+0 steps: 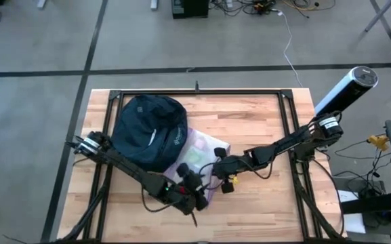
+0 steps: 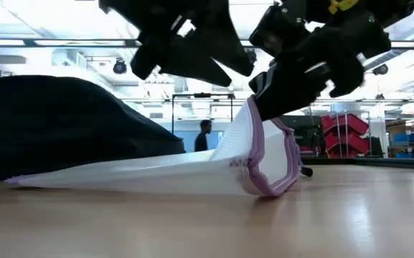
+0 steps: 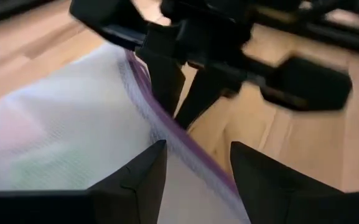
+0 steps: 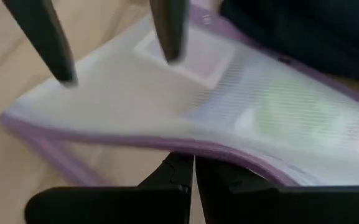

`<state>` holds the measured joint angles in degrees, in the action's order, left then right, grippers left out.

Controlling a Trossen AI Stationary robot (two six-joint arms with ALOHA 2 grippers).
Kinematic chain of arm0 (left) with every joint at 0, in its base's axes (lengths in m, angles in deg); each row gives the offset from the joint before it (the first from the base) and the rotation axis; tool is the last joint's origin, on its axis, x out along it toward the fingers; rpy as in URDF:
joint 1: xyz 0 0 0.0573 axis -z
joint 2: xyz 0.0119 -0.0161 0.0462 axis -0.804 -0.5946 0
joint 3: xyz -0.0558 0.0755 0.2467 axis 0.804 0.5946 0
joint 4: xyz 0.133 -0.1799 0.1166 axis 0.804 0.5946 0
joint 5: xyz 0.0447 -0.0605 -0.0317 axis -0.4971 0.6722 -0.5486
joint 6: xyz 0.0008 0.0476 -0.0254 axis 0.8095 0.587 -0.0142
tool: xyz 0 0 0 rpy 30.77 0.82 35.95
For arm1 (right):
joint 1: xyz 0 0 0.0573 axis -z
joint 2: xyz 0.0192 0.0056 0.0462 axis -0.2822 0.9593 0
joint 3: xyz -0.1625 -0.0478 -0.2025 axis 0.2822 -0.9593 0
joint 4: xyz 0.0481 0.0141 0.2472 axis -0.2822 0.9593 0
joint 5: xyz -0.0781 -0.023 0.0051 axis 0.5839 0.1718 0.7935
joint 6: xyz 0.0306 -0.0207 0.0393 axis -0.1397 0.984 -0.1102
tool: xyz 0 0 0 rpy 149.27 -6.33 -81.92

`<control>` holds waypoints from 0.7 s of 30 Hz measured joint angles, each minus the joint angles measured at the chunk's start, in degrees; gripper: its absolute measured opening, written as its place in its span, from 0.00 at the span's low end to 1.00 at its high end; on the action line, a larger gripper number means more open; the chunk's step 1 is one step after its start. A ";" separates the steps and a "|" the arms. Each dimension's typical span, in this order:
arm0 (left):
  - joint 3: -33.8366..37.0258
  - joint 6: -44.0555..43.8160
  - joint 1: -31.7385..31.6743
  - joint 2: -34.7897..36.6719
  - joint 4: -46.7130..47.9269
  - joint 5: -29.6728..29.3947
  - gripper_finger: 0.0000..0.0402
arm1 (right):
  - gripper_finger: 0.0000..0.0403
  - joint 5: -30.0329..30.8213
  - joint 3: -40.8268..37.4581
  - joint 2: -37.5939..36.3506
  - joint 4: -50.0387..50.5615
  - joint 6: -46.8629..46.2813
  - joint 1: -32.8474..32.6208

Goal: Unpack backpack
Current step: Remove the items from the transparent zip bag

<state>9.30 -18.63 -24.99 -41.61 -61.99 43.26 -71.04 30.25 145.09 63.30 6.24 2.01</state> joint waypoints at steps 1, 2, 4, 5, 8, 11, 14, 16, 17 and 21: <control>0.00 -1.68 -0.38 0.02 -0.16 0.61 0.44 | 0.00 1.16 0.04 0.37 -0.88 -0.31 -0.21; 0.07 -2.51 -0.73 0.02 -0.33 1.59 0.46 | 0.00 2.63 0.06 0.49 -0.88 -0.12 -0.52; 0.18 -2.91 -1.20 -0.28 -1.39 3.58 0.51 | 0.00 4.30 0.05 0.51 -0.99 0.41 -0.87; 0.18 -2.94 -1.26 -0.39 -2.00 4.06 0.54 | 0.00 4.42 0.17 0.51 -1.01 0.52 -0.93; 0.18 -3.15 -1.68 -1.81 -4.42 4.43 0.64 | 0.00 4.44 0.54 0.51 -1.54 0.77 -0.99; 0.18 -6.30 -2.56 -3.47 -4.37 4.46 0.73 | 0.00 3.87 0.56 0.54 -0.97 1.40 -0.96; 0.15 -11.17 -3.49 -4.40 -2.78 4.51 0.78 | 0.00 3.61 0.54 0.69 -0.34 1.18 -0.94; 0.18 -14.36 -4.30 -4.50 0.09 4.27 0.79 | 0.00 3.00 0.61 0.65 -1.01 1.14 -1.02; 0.18 -15.94 -4.64 -4.53 1.13 3.98 0.79 | 0.00 2.93 0.67 0.60 -1.27 1.14 -1.16; 0.18 -20.27 -5.46 -4.22 4.46 3.17 0.78 | 0.00 2.87 0.85 0.58 -1.23 1.14 -1.49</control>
<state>9.48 -38.91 -30.45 -45.83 -57.53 46.42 -68.17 31.10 145.67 62.07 7.38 0.51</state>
